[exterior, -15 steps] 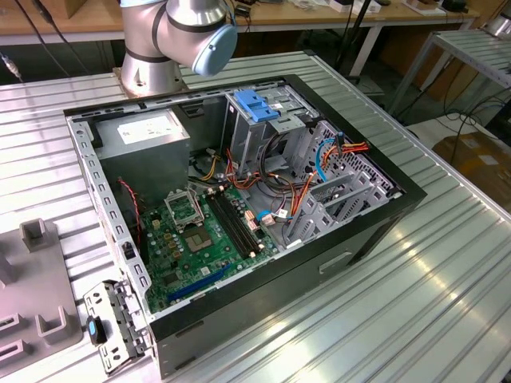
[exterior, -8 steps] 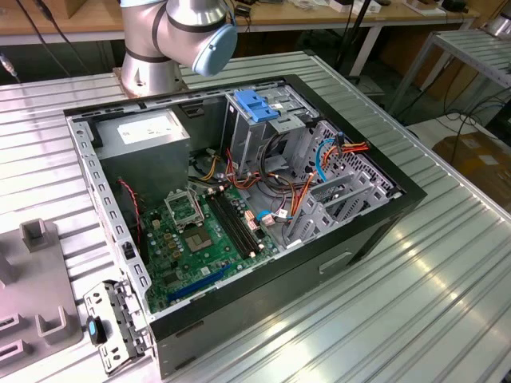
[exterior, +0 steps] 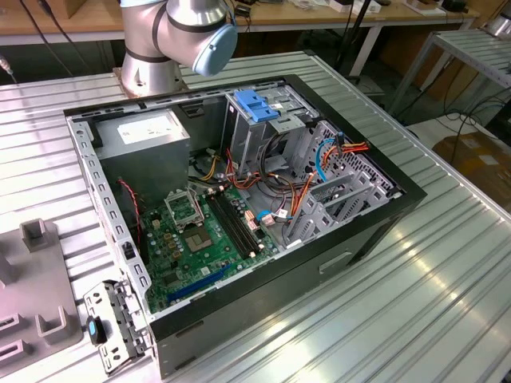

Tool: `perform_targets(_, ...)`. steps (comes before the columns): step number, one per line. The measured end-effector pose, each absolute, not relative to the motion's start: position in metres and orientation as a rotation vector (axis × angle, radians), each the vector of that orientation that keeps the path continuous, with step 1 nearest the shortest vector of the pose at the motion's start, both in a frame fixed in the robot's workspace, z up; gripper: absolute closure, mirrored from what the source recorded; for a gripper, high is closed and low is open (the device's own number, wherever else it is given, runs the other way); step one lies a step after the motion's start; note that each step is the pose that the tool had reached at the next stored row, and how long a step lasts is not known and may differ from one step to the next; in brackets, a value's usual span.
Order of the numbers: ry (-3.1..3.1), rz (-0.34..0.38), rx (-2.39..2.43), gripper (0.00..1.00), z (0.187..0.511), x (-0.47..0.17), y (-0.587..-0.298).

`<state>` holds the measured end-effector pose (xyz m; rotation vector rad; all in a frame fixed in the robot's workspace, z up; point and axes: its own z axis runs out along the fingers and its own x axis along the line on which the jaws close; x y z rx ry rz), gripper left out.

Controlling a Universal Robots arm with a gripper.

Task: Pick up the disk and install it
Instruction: 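Pick up the disk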

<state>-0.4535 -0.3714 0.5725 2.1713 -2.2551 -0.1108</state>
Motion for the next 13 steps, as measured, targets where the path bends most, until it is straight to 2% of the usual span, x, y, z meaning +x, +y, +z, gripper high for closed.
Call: perform_targets(13,-2.248,-0.133,2.164,0.63,0.589,-0.452,-0.372)
